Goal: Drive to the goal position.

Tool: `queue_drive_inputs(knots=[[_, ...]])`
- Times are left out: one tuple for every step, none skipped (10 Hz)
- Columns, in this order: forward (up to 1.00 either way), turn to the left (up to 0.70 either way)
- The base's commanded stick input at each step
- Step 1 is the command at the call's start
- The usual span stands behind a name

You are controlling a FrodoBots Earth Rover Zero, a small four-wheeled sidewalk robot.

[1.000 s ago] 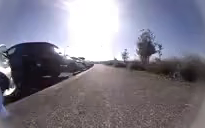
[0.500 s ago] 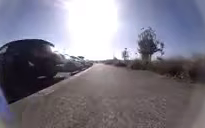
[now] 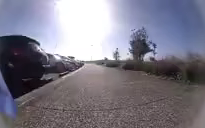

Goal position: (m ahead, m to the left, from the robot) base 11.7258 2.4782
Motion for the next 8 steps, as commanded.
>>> queue_drive_inputs(knots=[[1.00, 0.00], [1.00, -0.02], [1.00, -0.21], [1.00, -0.40], [1.00, -0.40], [1.00, -0.40], [1.00, -0.24], [1.00, -0.07]])
